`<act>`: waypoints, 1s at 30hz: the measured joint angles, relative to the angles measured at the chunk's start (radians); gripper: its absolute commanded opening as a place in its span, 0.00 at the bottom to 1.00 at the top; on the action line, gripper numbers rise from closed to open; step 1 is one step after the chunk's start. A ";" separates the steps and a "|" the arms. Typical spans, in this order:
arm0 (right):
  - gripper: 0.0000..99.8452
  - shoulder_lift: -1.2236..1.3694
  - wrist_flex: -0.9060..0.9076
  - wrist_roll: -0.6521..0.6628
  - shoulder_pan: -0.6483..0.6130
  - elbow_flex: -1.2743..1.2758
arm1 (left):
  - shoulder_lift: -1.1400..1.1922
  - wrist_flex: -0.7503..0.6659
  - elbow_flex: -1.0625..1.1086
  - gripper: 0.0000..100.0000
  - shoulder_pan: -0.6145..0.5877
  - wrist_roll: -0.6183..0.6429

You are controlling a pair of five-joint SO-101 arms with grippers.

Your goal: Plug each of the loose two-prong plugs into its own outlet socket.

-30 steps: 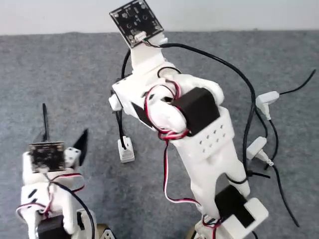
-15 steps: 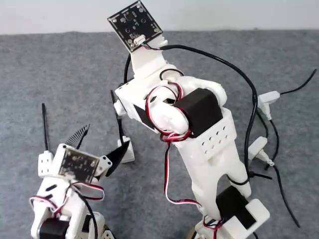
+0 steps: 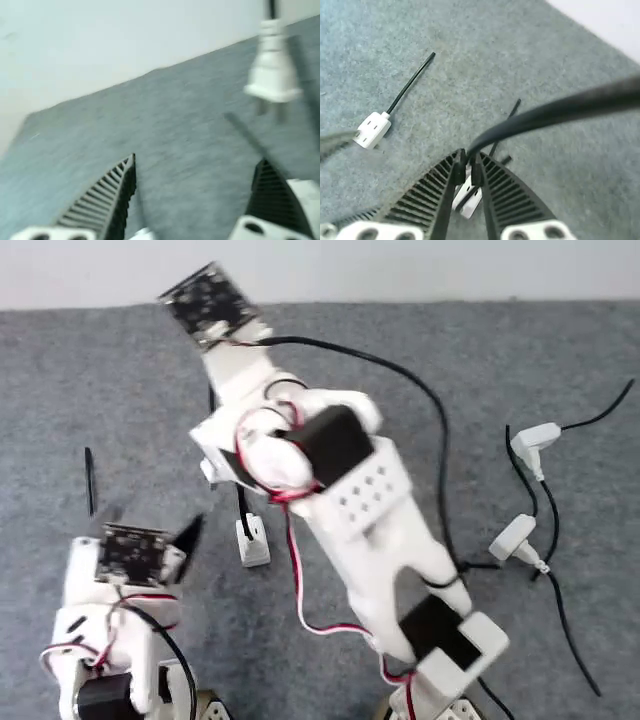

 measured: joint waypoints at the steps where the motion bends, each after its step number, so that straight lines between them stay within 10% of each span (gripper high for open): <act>1: 0.01 0.021 -0.012 0.034 -0.020 0.000 | 0.000 0.000 0.000 0.35 -0.064 -0.020; 15: 0.01 0.215 -0.169 0.440 -0.224 0.000 | 0.000 0.043 0.000 0.35 -0.899 -0.097; 30: 0.01 0.431 -0.404 0.586 -0.361 0.002 | 0.000 0.203 0.000 0.35 -1.287 -0.017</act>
